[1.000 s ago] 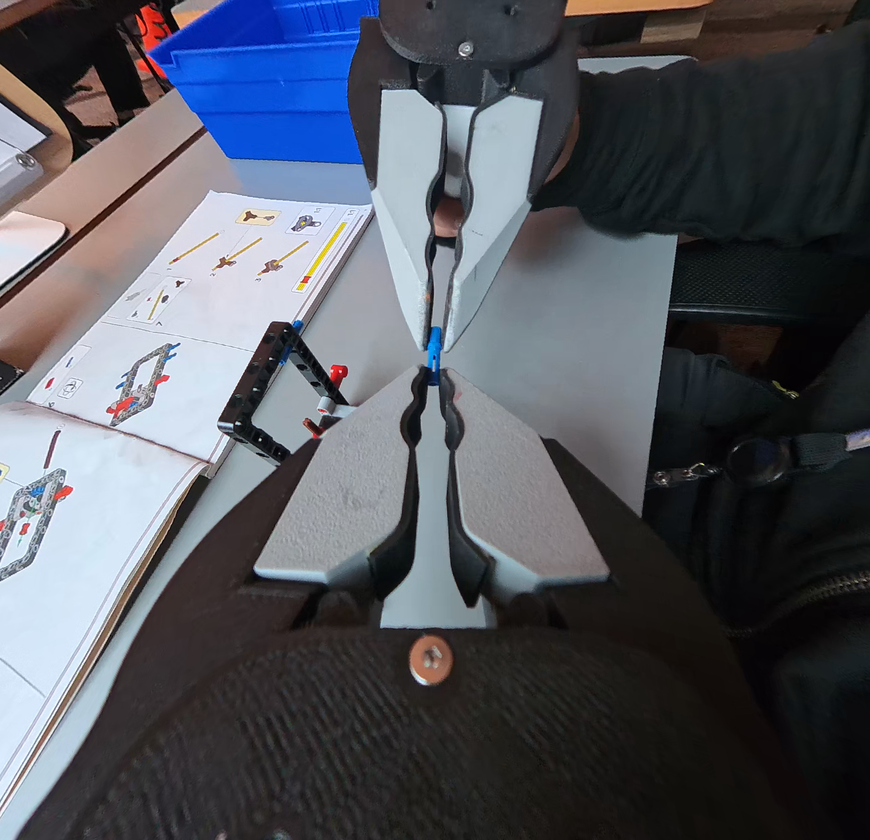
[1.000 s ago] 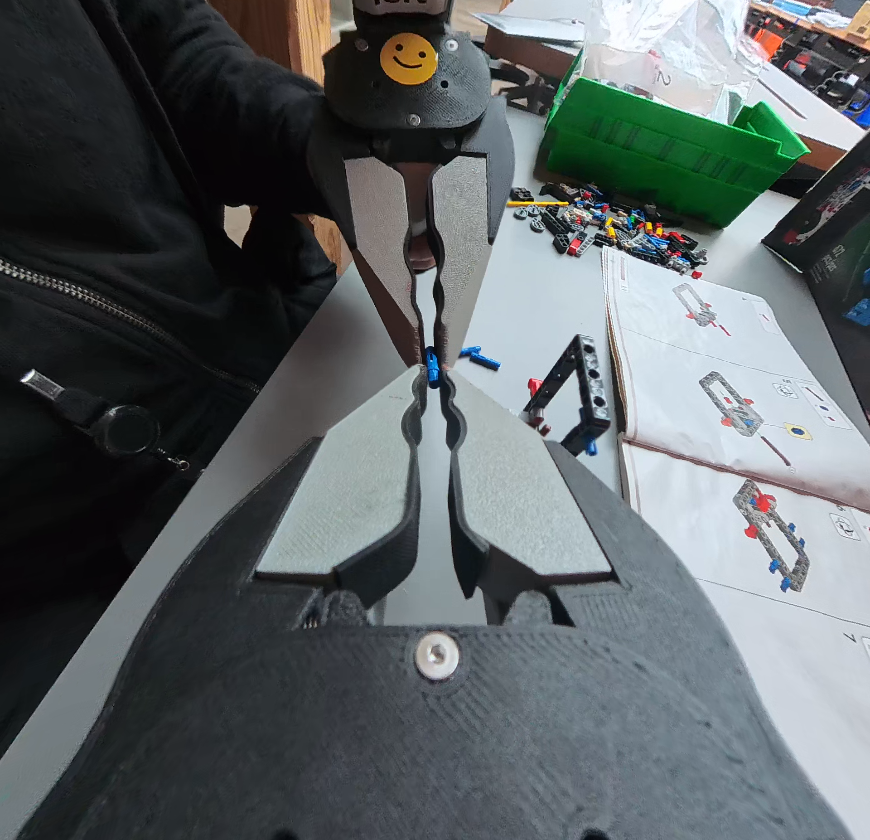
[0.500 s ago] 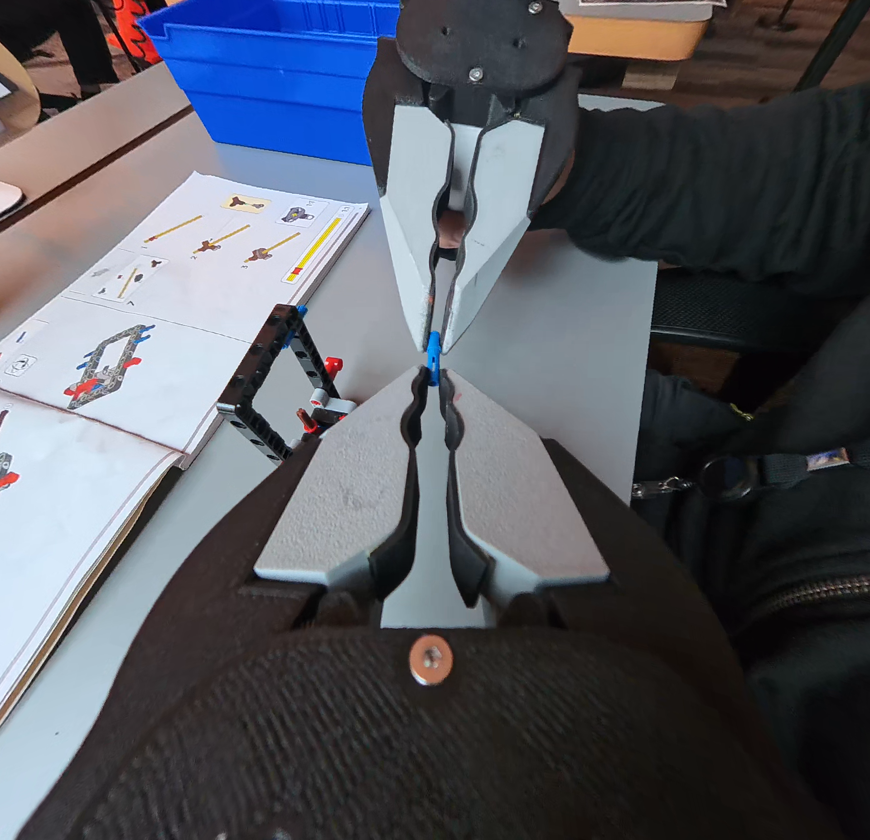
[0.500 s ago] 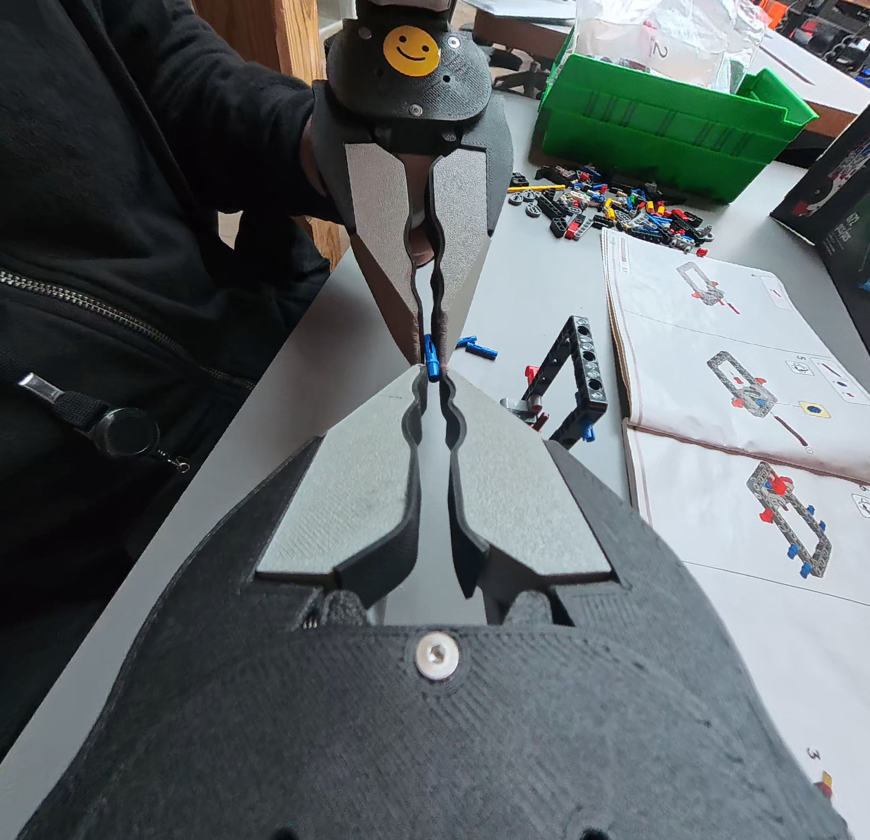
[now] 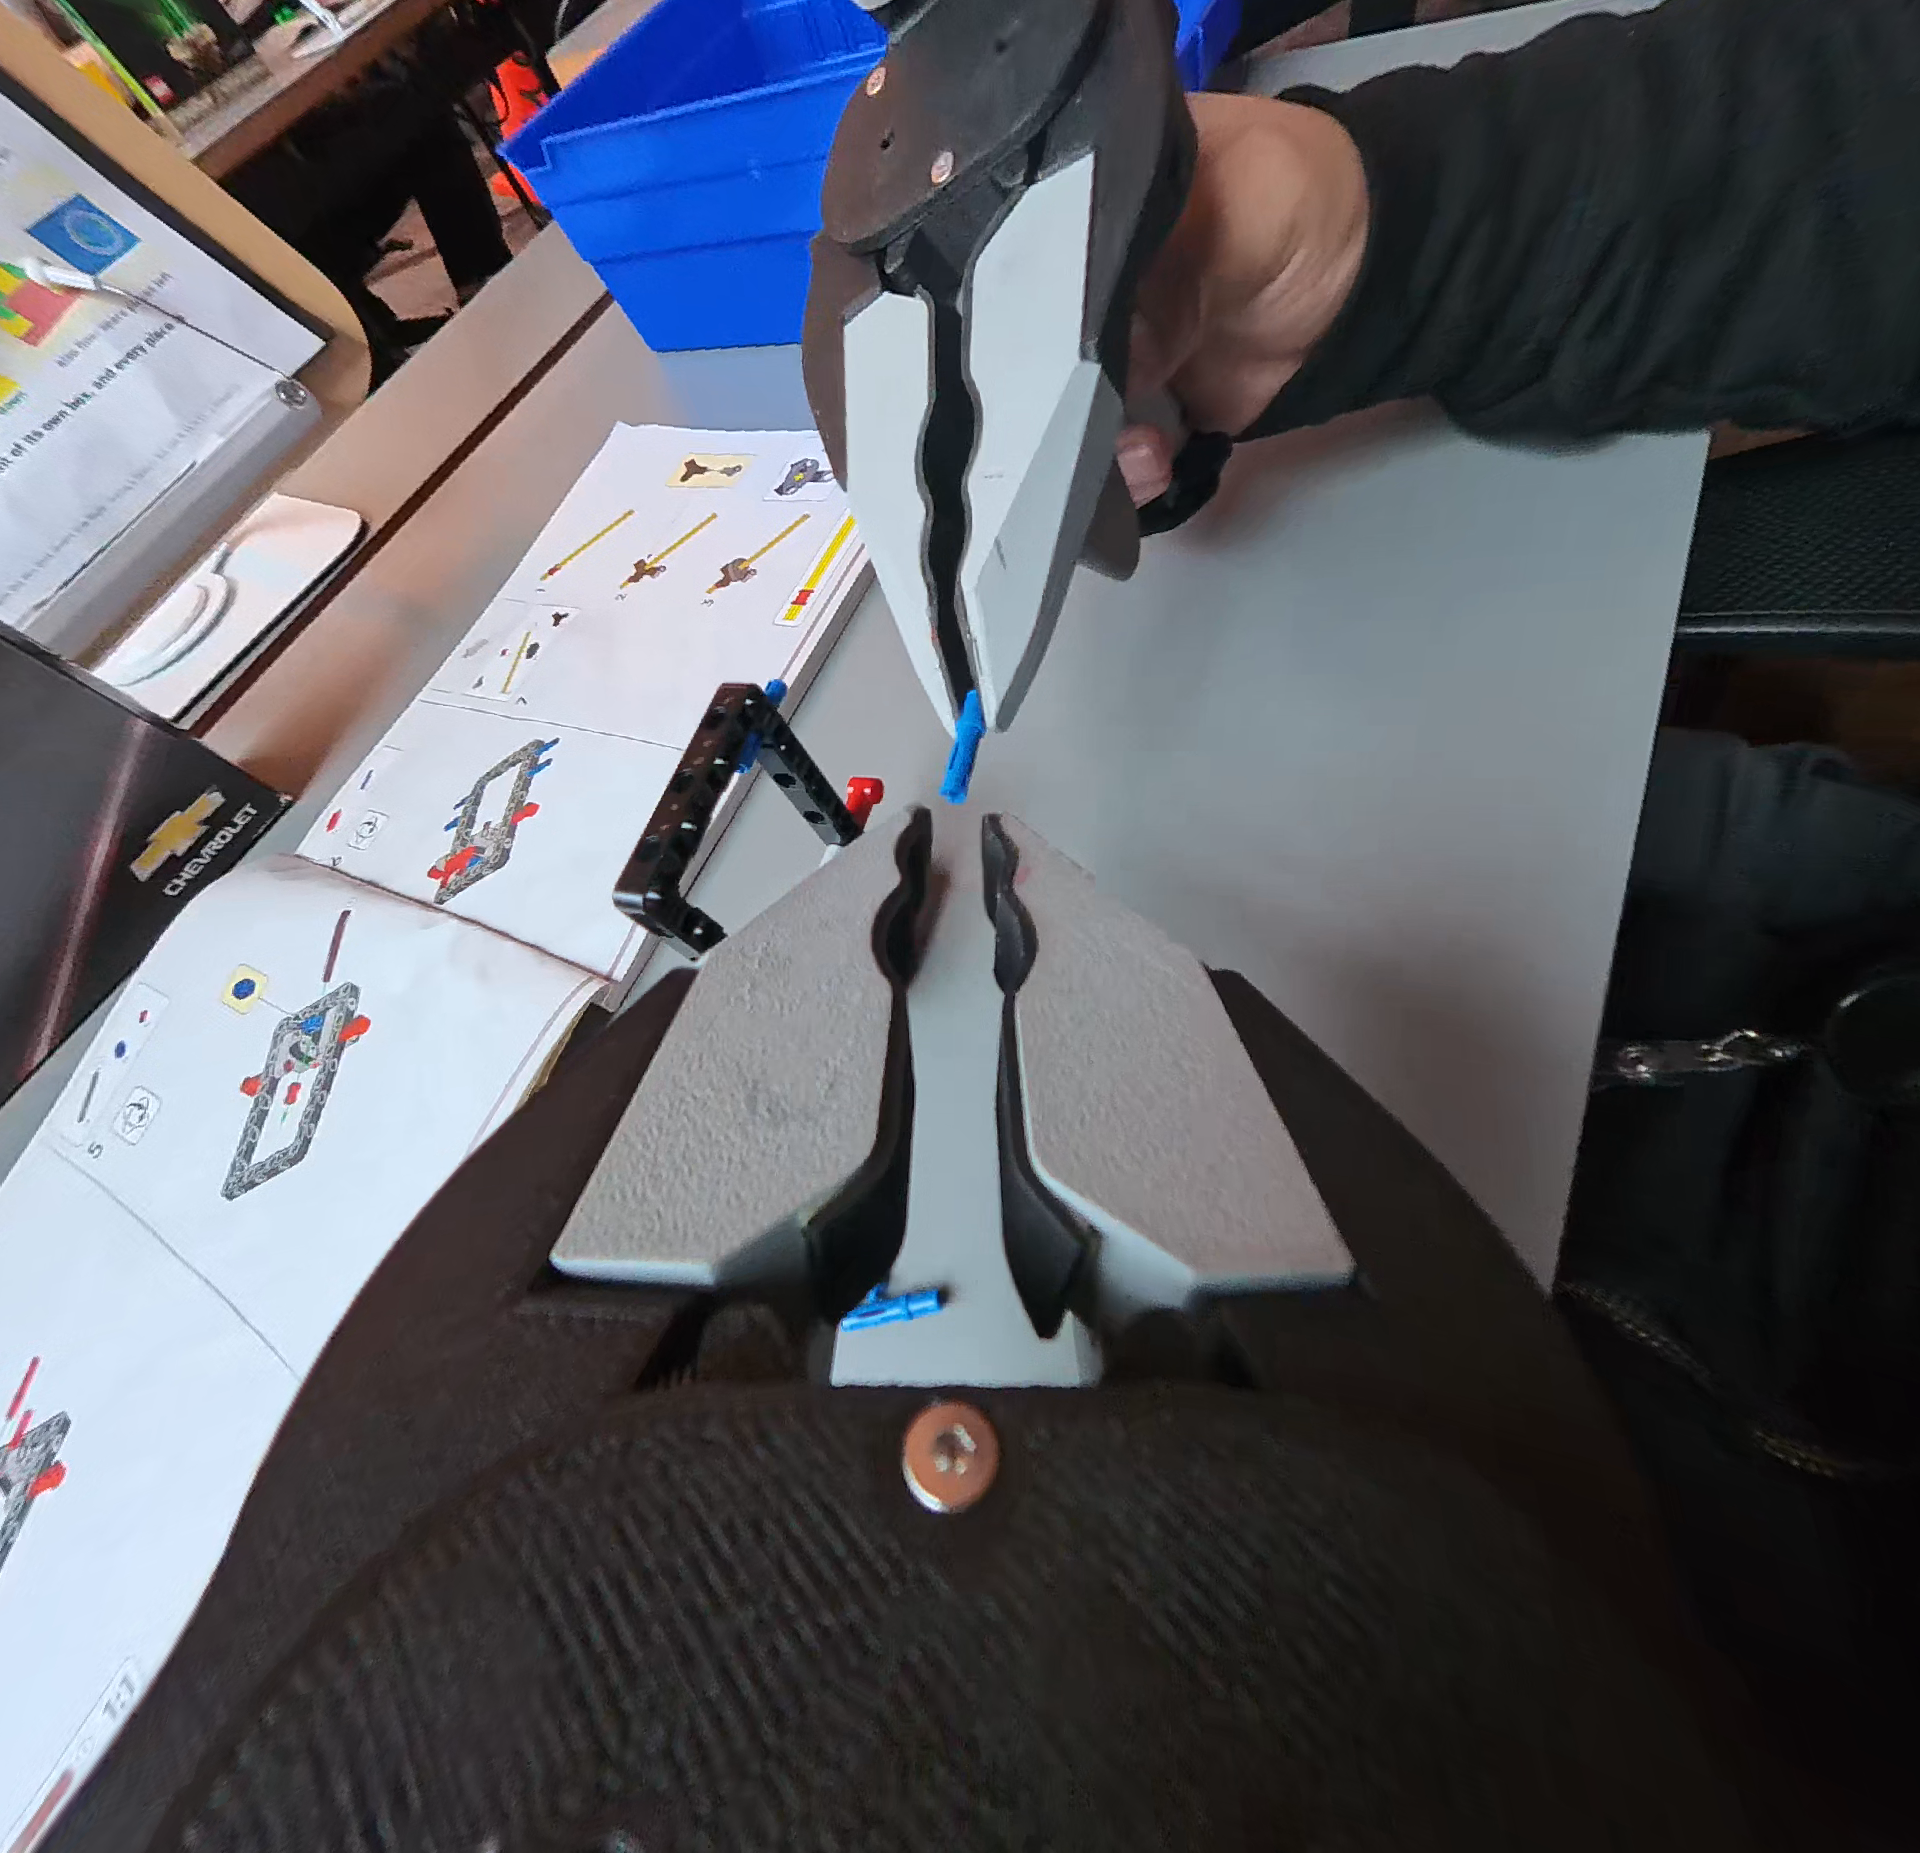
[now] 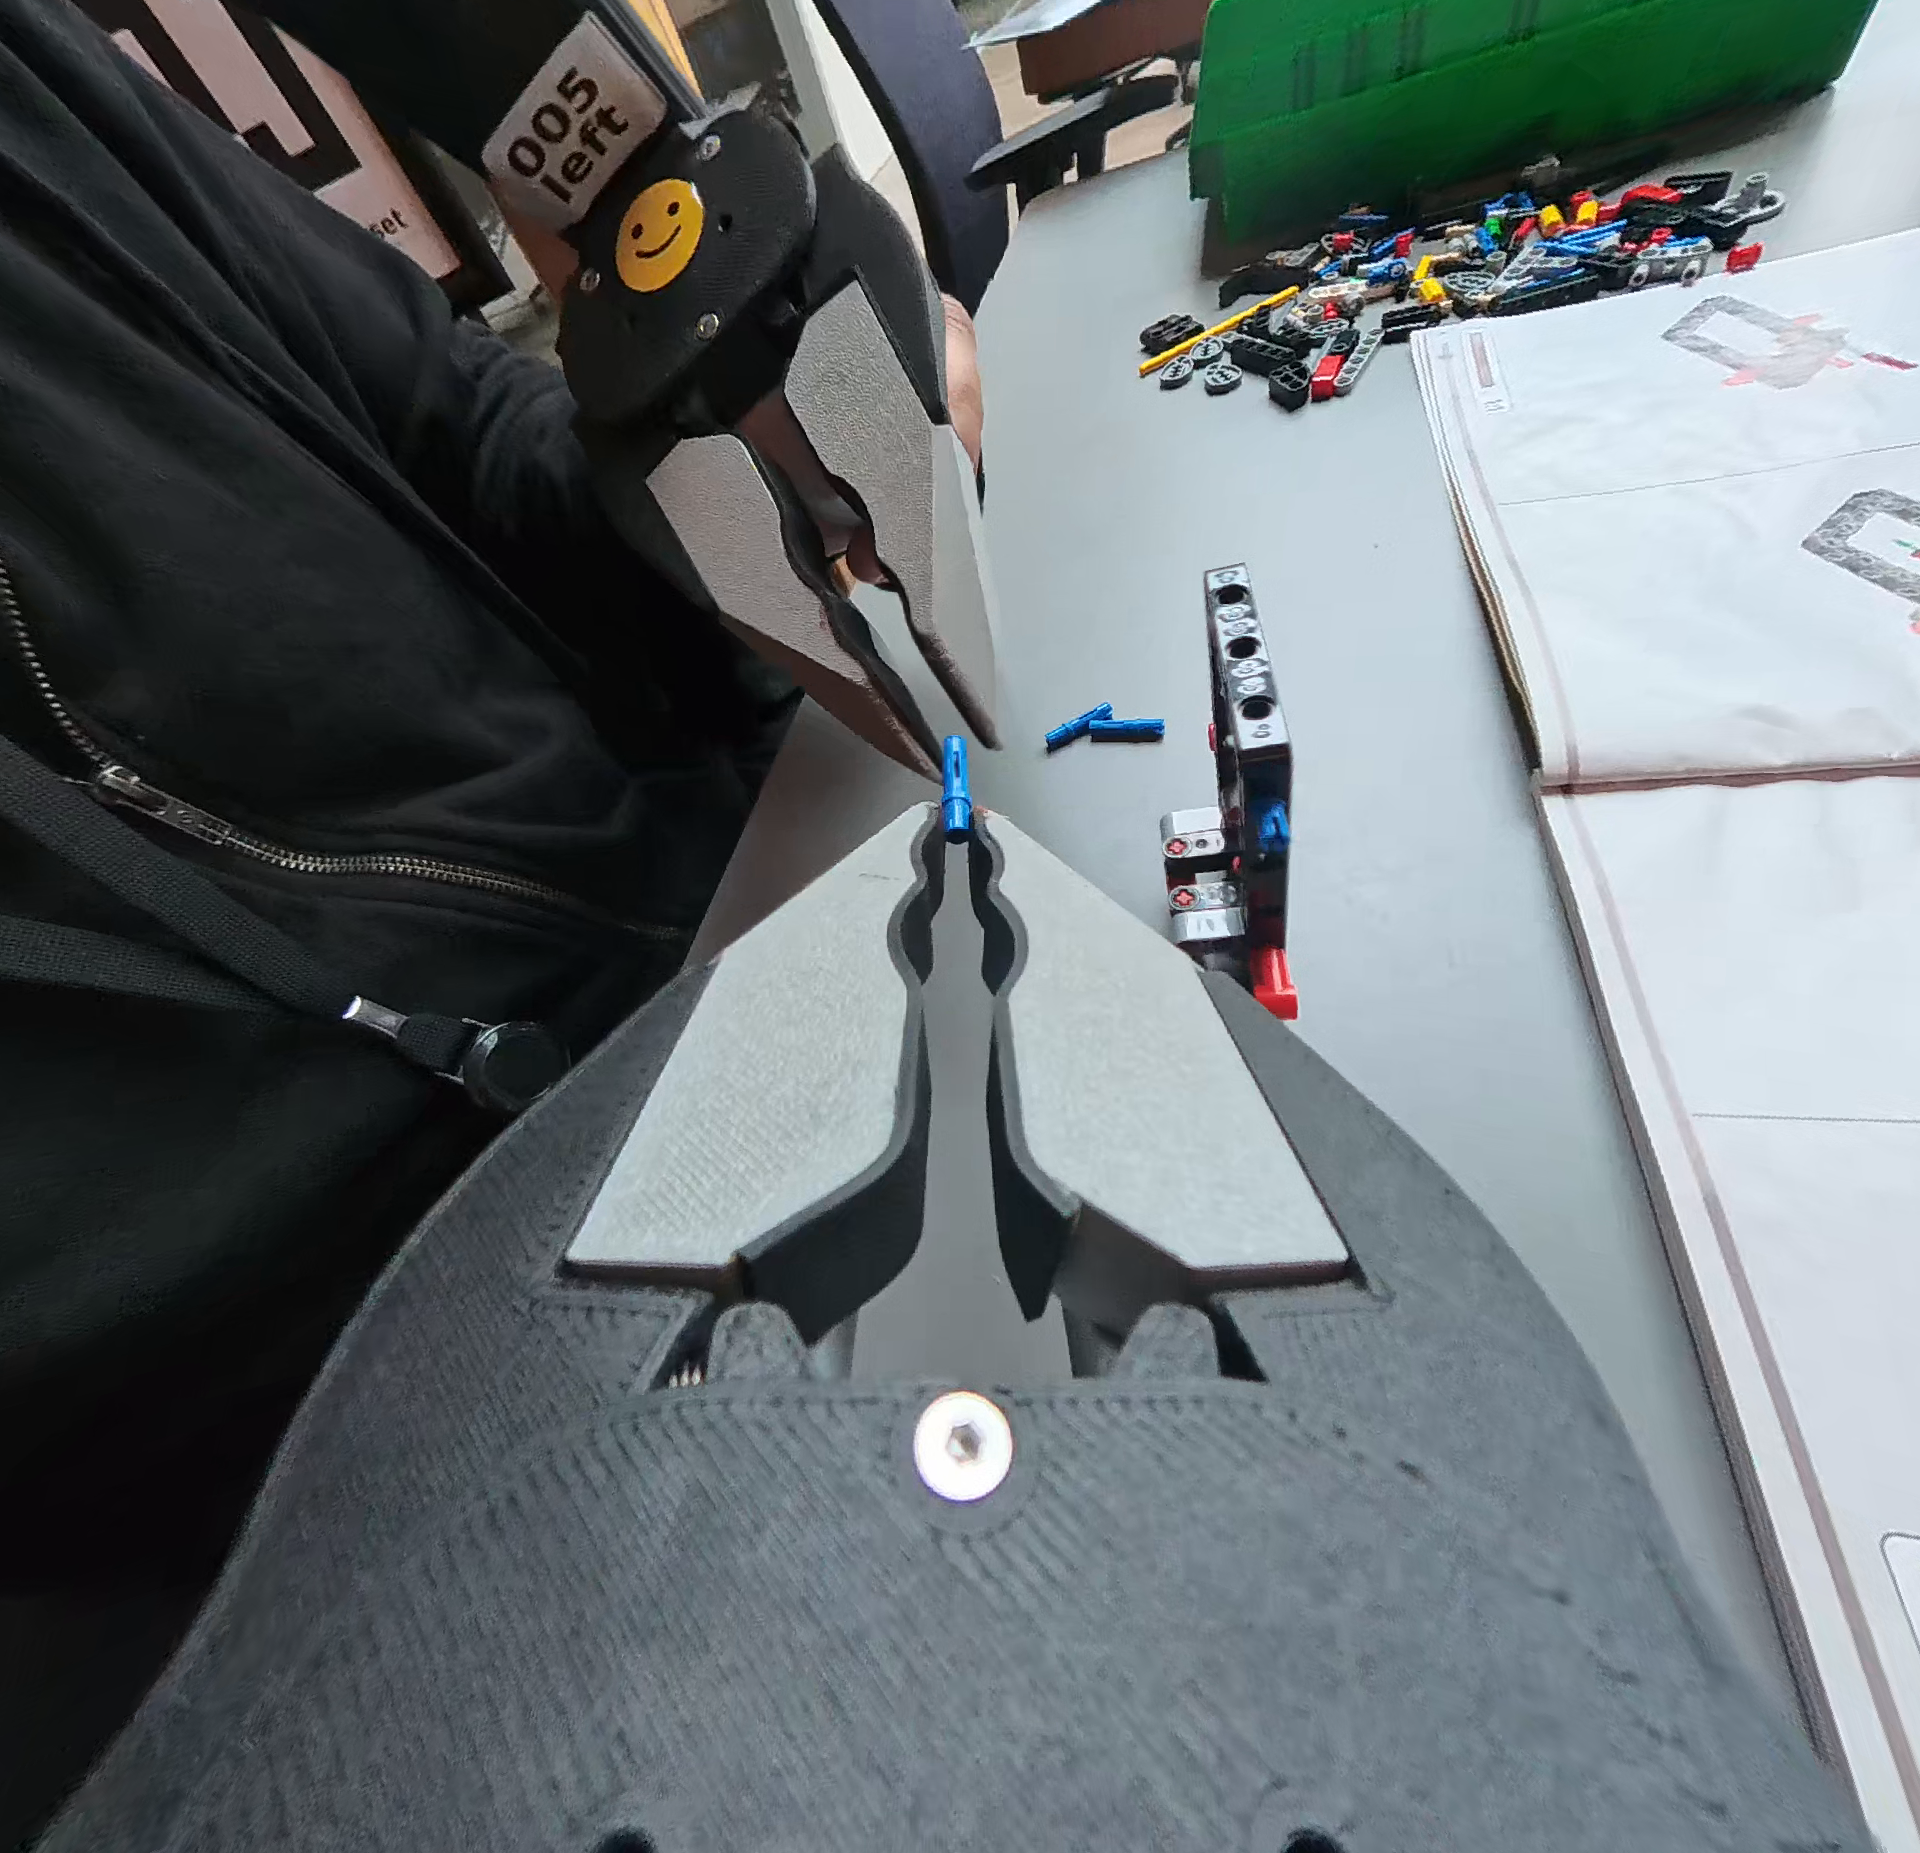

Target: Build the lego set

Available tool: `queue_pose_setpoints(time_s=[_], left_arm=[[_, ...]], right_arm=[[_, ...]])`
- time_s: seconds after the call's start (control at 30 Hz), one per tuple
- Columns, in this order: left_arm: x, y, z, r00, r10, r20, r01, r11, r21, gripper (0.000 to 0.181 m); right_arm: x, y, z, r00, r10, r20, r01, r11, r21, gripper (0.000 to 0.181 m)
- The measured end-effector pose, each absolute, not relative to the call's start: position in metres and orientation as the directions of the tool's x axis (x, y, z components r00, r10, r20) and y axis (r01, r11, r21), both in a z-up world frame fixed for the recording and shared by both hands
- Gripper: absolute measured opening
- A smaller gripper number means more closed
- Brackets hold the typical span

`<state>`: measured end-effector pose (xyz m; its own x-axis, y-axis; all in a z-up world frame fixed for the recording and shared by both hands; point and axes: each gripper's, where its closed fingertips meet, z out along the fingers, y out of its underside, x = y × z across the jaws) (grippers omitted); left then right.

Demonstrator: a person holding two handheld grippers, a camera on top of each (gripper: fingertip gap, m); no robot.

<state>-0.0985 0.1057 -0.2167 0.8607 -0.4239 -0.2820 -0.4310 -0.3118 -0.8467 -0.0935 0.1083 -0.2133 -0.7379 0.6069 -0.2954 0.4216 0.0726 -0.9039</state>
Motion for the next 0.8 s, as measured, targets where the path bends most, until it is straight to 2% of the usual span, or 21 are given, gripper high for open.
queue_pose_setpoints(time_s=[0.13, 0.37, 0.57, 0.8], left_arm=[[-0.098, 0.106, -0.212, 0.836, -0.411, -0.364, -0.492, -0.267, -0.828, 0.004], [-0.099, 0.106, -0.22, 0.758, -0.408, -0.509, -0.631, -0.259, -0.731, 0.001], [-0.097, 0.107, -0.22, 0.739, -0.404, -0.54, -0.657, -0.254, -0.71, 0.006], [-0.099, 0.107, -0.222, 0.714, -0.398, -0.576, -0.69, -0.261, -0.675, 0.002]], right_arm=[[-0.093, 0.107, -0.216, -0.721, 0.59, -0.364, 0.474, 0.037, -0.88, 0.001], [-0.092, 0.104, -0.218, -0.684, 0.536, -0.494, 0.567, -0.035, -0.823, 0.001], [-0.093, 0.107, -0.218, -0.659, 0.519, -0.545, 0.599, -0.077, -0.797, 0.001], [-0.092, 0.106, -0.219, -0.661, 0.523, -0.539, 0.599, -0.066, -0.798, 0.001]])
